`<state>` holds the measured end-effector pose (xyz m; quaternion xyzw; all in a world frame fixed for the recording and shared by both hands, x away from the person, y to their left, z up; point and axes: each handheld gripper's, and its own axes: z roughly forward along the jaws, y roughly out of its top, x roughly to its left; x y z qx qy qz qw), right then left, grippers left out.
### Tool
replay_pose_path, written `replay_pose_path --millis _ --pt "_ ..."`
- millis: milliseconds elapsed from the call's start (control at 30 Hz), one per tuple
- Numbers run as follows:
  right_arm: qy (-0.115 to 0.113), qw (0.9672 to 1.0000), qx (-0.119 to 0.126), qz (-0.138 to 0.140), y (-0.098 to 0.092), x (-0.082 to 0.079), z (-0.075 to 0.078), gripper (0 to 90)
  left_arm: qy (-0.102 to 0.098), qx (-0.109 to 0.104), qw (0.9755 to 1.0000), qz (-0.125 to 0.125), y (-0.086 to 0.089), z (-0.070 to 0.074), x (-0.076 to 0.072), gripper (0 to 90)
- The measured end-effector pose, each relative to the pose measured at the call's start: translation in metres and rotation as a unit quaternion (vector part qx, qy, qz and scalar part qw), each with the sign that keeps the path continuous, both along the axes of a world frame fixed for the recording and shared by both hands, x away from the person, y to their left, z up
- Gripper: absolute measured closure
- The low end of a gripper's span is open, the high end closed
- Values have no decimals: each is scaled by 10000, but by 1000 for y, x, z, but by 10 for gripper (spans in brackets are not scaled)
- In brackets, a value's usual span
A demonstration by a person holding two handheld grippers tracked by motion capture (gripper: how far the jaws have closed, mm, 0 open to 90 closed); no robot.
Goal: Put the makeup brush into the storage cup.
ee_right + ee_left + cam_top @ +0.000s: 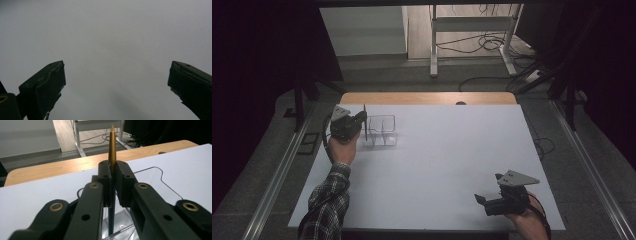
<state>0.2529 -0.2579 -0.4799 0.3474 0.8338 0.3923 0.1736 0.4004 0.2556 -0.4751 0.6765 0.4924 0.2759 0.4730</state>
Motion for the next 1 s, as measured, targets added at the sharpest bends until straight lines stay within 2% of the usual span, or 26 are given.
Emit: replay_pose_path --millis 300,367,567,733,867,1000 --pt "7 10000 -9 14 0 0 0 17 64 -25 10000 -10 0 -4 1 832" --pt "10 10000 -10 13 0 0 0 17 68 45 10000 -11 -1 -5 1 821" --pt "11 10000 -8 12 0 0 0 17 19 216 9998 -30 -4 -3 0 692" --pt "9 10000 -17 16 0 0 0 17 -30 162 9999 -35 -2 0 -1 619" --pt "14 10000 -15 15 1 0 0 17 -58 -6 10000 -66 2 4 -2 563" --pt "13 10000 -18 15 1 0 0 17 -53 -87 9999 -85 5 9 -3 501"
